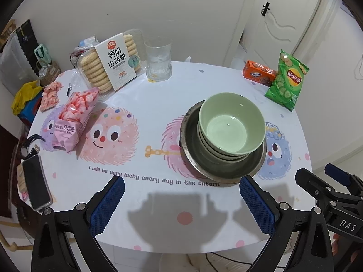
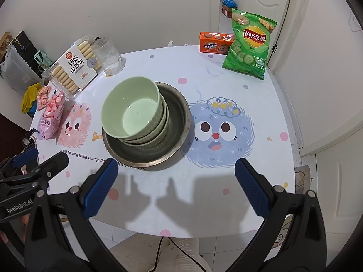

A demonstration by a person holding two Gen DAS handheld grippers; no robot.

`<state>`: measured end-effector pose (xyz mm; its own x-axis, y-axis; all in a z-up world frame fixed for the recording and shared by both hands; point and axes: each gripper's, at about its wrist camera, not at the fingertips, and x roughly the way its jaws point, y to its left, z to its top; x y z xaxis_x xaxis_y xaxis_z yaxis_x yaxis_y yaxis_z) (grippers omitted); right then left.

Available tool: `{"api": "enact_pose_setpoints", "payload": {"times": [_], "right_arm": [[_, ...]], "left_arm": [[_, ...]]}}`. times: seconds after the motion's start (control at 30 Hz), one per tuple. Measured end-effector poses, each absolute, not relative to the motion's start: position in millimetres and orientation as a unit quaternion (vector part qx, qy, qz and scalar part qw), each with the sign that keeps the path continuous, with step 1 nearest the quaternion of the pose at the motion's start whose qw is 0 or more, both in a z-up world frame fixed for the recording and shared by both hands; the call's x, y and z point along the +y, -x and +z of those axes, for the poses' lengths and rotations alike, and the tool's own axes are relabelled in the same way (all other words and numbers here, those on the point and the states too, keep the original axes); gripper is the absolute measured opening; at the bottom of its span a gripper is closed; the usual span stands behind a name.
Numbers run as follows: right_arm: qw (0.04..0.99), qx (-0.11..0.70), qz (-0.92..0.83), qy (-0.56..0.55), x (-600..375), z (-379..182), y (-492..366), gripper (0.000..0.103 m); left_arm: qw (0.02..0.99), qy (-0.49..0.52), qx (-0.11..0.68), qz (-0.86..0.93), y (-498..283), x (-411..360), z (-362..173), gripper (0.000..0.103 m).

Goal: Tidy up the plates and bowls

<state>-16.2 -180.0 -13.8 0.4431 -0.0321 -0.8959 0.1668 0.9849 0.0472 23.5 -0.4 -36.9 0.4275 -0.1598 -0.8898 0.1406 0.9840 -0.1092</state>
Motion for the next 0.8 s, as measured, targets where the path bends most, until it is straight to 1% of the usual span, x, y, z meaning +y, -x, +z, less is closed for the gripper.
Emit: {"api": "enact_pose_setpoints", "payload": {"times": [0.8], "right_arm": [[0.846, 0.526, -0.058, -0.064, -180.5, -14.6, 15.5, 0.102]], "left_arm": [[0.845, 0.009, 0.528, -0.088, -23.8, 0.6, -37.7, 0.103]]}}
